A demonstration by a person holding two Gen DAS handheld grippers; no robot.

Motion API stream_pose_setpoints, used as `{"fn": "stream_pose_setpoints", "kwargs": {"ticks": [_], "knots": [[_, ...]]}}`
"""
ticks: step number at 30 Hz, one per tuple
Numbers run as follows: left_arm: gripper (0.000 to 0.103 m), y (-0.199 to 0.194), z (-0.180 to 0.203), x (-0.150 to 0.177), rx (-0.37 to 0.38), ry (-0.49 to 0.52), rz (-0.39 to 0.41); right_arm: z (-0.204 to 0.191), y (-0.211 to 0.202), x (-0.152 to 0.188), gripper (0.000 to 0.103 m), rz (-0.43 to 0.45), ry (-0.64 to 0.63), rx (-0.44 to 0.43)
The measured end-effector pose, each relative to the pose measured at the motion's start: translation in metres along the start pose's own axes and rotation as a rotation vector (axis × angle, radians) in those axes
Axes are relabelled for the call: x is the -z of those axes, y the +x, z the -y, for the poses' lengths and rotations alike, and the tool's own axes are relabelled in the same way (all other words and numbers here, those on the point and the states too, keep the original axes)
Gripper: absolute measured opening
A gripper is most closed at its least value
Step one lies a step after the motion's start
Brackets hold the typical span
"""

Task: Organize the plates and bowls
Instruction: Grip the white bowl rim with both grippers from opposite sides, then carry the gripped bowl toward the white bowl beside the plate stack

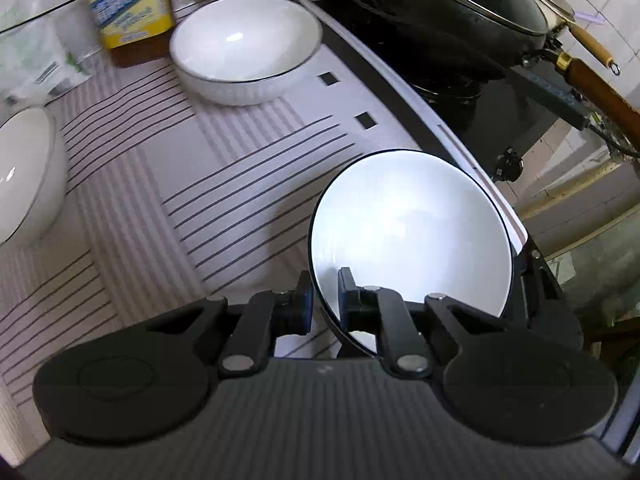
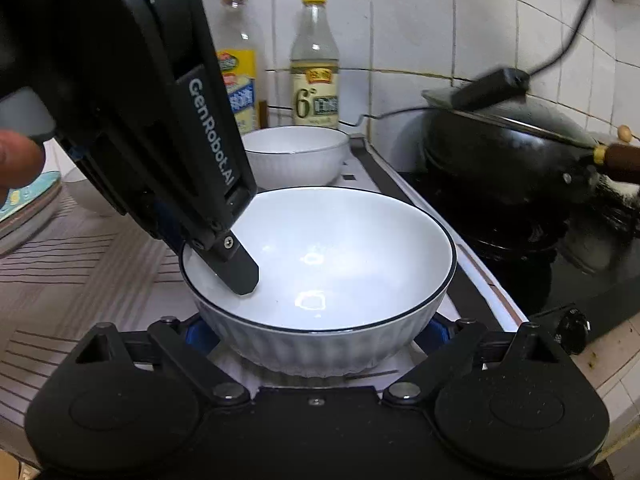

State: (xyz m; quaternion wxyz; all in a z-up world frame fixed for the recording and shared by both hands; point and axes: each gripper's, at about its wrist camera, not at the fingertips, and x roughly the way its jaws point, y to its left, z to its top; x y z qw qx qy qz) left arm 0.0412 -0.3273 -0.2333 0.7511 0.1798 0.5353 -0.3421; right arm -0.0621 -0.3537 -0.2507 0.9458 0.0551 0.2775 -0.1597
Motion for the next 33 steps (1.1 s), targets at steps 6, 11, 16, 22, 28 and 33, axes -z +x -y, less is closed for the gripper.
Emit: {"fn": "stream_pose_setpoints", "kwargs": {"ticks": [6,11,16,22,28,33], "knots": [[0.011,-0.033,-0.032,0.01,-0.007,-0.085,0.003,-0.029,-0.012,-0.019,0.097,-0.017,-0.065,-0.05],[0.011,-0.063,-0.061,0.025,-0.038,-0.164,0.013,-0.058,-0.022,-0.035,0.097,-0.003,-0.133,-0.131],[0.012,-0.087,-0.093,0.041,-0.084,-0.238,0.02,-0.092,-0.025,-0.042,0.097,0.01,-0.178,-0.226],[0.012,-0.102,-0.134,0.062,-0.14,-0.33,0.022,-0.135,-0.023,-0.047,0.097,0.017,-0.241,-0.334],[0.012,-0.097,-0.166,0.079,-0.183,-0.405,0.006,-0.166,-0.004,-0.047,0.097,0.001,-0.293,-0.422],[0.012,-0.08,-0.18,0.078,-0.21,-0.421,-0.001,-0.181,0.014,-0.041,0.097,-0.021,-0.303,-0.464]]}}
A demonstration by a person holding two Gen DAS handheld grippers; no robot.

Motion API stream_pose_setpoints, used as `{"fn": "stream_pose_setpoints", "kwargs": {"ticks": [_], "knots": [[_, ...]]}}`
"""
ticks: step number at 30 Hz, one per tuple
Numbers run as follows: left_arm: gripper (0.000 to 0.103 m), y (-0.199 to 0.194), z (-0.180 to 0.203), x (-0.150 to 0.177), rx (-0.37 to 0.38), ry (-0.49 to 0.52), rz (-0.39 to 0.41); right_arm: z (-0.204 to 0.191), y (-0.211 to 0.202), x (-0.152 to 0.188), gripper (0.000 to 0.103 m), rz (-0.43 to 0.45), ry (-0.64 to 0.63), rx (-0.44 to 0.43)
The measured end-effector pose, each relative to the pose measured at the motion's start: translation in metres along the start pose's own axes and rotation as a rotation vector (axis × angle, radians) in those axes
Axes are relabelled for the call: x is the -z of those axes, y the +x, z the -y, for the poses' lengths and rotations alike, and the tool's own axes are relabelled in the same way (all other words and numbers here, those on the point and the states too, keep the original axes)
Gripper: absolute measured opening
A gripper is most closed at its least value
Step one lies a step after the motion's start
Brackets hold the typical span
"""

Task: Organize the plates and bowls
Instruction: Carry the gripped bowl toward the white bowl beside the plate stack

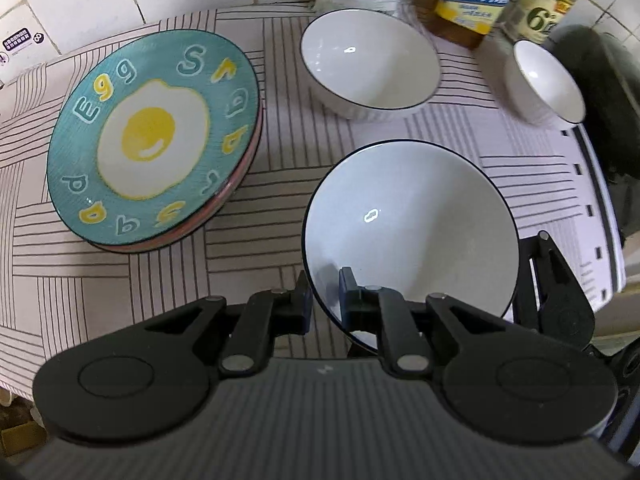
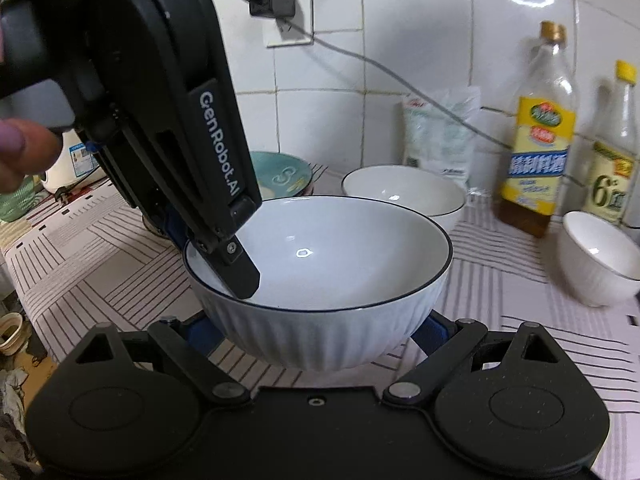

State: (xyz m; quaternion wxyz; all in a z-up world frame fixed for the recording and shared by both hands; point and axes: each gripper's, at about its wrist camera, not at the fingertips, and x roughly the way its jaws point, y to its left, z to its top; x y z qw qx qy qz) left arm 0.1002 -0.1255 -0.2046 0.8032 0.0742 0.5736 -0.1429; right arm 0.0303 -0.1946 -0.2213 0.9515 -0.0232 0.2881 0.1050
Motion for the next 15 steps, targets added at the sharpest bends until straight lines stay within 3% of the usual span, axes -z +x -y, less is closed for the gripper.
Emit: {"fn": "stream_pose_setpoints", "kwargs": {"ticks": [6,15], "knots": [[0.012,0.017,0.001,-0.005,-0.042,0.025,0.025,0.005,0.026,0.003,0.097,-0.032,0.016,-0.011],[0.013,0.025,-0.002,-0.004,-0.03,0.003,0.023,0.004,0.041,0.004,0.097,-0.107,0.012,0.006]]}}
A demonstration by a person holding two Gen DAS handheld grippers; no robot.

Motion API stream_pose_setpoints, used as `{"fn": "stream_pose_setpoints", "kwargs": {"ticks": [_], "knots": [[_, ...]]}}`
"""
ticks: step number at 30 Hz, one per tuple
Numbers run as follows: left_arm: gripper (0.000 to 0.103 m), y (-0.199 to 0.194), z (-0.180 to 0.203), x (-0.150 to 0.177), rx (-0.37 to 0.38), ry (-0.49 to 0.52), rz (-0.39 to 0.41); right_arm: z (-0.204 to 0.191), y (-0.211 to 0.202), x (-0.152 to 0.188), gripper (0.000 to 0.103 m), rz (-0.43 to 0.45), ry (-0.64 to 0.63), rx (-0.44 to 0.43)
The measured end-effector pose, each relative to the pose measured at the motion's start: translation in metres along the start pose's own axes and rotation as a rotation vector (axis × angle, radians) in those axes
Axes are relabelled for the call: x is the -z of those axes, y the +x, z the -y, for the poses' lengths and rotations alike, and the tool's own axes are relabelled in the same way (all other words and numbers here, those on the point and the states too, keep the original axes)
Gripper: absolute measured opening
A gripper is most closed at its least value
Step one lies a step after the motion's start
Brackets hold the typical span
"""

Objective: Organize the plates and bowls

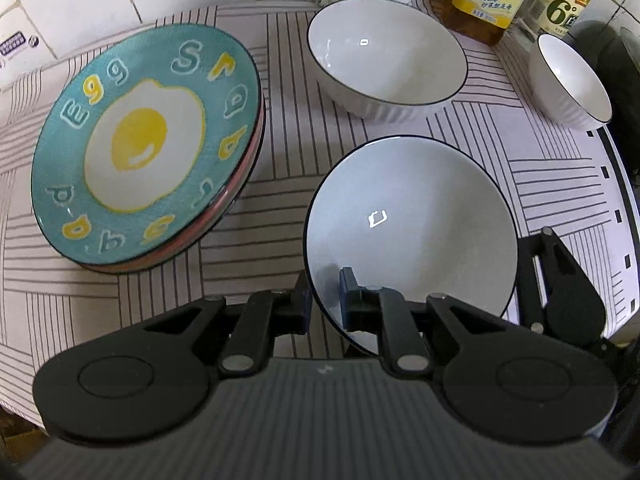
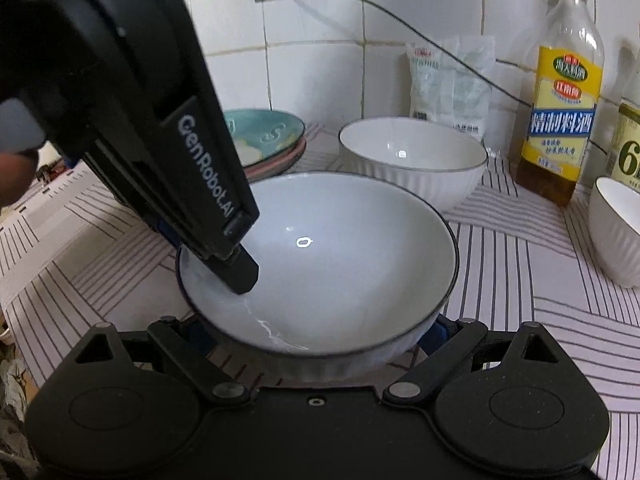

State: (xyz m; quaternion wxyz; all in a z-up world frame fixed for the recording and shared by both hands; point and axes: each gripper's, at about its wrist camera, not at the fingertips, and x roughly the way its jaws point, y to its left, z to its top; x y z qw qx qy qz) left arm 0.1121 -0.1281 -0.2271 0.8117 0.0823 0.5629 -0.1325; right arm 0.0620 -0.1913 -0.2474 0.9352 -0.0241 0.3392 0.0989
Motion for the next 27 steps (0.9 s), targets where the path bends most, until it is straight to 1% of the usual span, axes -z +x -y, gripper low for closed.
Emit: {"fn": "stream_pose_setpoints", "kwargs": {"ticks": [3,5,9,13,17,19,20,21,23,24,25,27], "knots": [[0.014,-0.004,-0.002,0.001,0.003,-0.015,-0.016,-0.003,-0.008,0.001,0.097,-0.027,0.007,0.022],[0.016,-0.01,-0.003,0.002,0.003,-0.023,-0.012,0.0,-0.018,0.003,0.097,-0.044,0.058,0.012],[0.016,-0.027,-0.003,0.004,-0.003,-0.022,0.001,0.013,-0.047,0.005,0.097,-0.046,0.186,-0.014],[0.02,-0.044,-0.003,0.006,0.01,-0.025,0.011,0.023,-0.079,0.002,0.097,-0.01,0.294,-0.035],[0.023,-0.064,-0.005,0.004,0.034,-0.017,0.034,0.028,-0.1,-0.009,0.097,0.021,0.348,-0.064],[0.023,-0.075,-0.009,0.003,0.083,0.005,0.057,0.027,-0.107,-0.014,0.09,0.054,0.372,-0.06],[0.023,-0.08,-0.012,0.002,0.101,0.007,0.07,0.027,-0.111,-0.016,0.079,0.083,0.388,-0.054],[0.023,-0.085,-0.015,0.001,0.109,0.011,0.084,0.027,-0.112,-0.02,0.076,0.1,0.413,-0.047],[0.024,-0.093,-0.019,-0.001,0.115,0.028,0.115,0.029,-0.115,-0.025,0.076,0.148,0.479,-0.06],[0.026,-0.096,-0.022,-0.003,0.112,0.038,0.129,0.029,-0.117,-0.026,0.076,0.18,0.496,-0.063],[0.028,-0.099,-0.024,-0.006,0.109,0.045,0.14,0.028,-0.119,-0.028,0.076,0.205,0.496,-0.047],[0.032,-0.103,-0.03,-0.012,0.1,0.059,0.166,0.024,-0.12,-0.034,0.075,0.217,0.468,-0.011]]}}
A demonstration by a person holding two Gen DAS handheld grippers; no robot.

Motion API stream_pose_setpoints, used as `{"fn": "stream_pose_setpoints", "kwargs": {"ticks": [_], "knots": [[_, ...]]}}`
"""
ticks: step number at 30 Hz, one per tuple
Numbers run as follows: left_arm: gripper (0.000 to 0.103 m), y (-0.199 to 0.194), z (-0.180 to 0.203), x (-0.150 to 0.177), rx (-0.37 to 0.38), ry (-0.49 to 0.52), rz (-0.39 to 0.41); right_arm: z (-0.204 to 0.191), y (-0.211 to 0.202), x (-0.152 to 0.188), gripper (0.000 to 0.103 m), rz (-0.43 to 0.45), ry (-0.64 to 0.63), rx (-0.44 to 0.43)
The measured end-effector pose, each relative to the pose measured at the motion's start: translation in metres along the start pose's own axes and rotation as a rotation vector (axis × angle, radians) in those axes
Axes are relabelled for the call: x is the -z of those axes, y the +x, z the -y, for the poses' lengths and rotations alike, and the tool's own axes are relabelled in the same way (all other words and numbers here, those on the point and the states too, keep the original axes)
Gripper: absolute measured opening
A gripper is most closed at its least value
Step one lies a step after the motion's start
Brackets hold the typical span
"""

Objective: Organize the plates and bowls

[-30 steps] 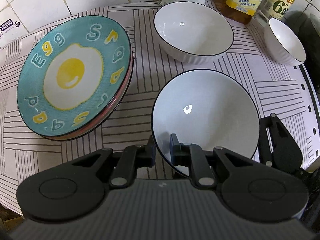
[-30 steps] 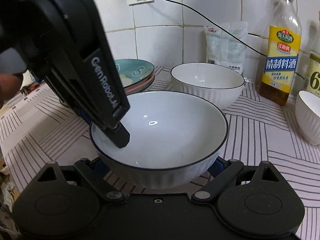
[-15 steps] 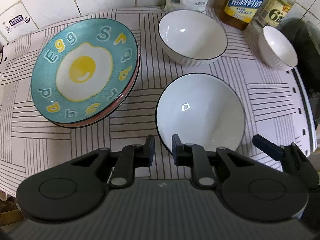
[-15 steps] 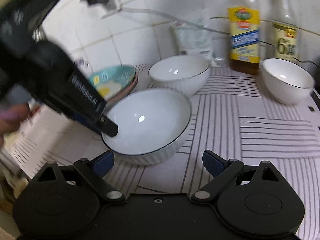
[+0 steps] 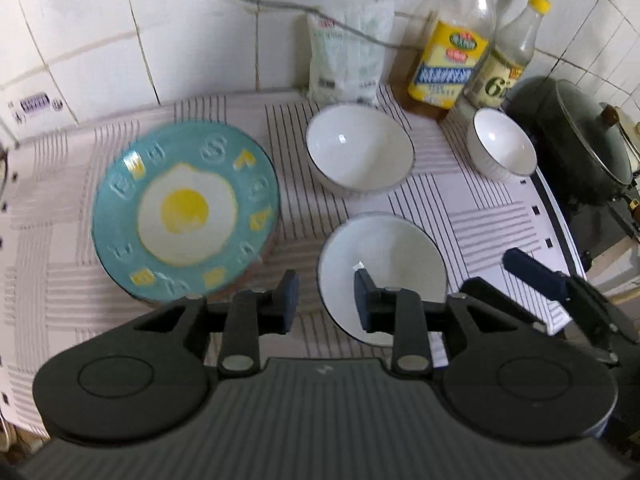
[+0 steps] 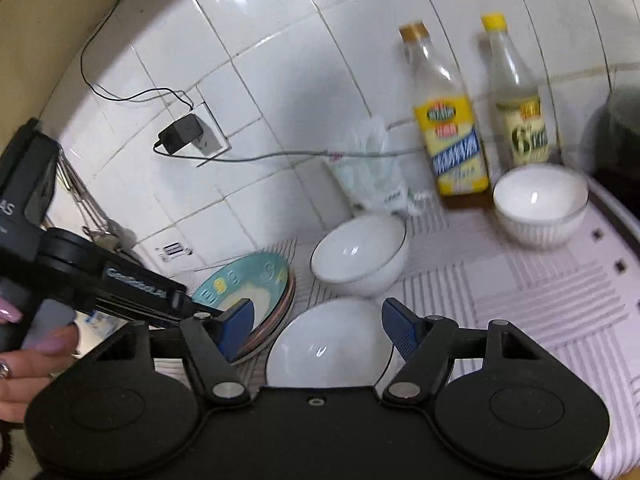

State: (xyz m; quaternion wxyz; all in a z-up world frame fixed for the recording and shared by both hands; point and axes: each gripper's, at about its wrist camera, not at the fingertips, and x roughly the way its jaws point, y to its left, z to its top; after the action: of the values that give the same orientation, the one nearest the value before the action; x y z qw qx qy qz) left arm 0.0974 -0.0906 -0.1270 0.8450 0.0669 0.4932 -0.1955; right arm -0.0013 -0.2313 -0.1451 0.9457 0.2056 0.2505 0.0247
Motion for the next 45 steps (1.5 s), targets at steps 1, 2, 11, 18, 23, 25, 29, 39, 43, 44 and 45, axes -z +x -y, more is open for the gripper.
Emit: {"fn": "stream_pose_setpoints", "kwargs": {"ticks": [1,2,11,18,23,25,29,39,43,44,45], "knots": [[0.034,0.0,-0.002,-0.003,-0.002,0.008,0.009,-0.002,0.001,-0.003,0.074,-0.003,-0.014,0.01],[0.039,0.0,-0.004,-0.008,-0.004,0.016,0.017,-0.004,0.002,-0.007,0.072,-0.004,-0.027,0.017],[0.059,0.02,-0.009,-0.041,0.001,0.083,0.053,-0.01,0.016,-0.033,0.066,0.011,-0.062,0.145],[0.059,0.063,-0.001,-0.064,0.017,0.135,0.046,0.002,0.056,-0.032,0.068,0.001,-0.131,0.193],[0.058,0.096,0.014,-0.076,0.004,0.283,-0.005,0.022,0.093,-0.042,0.06,-0.072,-0.096,0.193],[0.057,0.105,0.022,-0.077,-0.042,0.34,-0.006,0.029,0.109,-0.046,0.06,-0.108,-0.075,0.197],[0.056,0.116,0.025,-0.089,-0.049,0.334,0.001,0.04,0.133,-0.052,0.053,-0.161,-0.02,0.213],[0.034,0.132,0.012,-0.094,0.029,0.294,-0.051,0.058,0.152,-0.052,0.014,-0.239,0.075,0.242],[0.017,0.136,0.015,-0.087,0.06,0.274,-0.077,0.071,0.155,-0.046,0.012,-0.264,0.176,0.243],[0.016,0.135,0.016,-0.087,0.055,0.267,-0.073,0.076,0.157,-0.044,0.012,-0.268,0.216,0.231],[0.016,0.134,0.017,-0.086,0.05,0.265,-0.074,0.078,0.156,-0.043,0.013,-0.262,0.238,0.226]]}}
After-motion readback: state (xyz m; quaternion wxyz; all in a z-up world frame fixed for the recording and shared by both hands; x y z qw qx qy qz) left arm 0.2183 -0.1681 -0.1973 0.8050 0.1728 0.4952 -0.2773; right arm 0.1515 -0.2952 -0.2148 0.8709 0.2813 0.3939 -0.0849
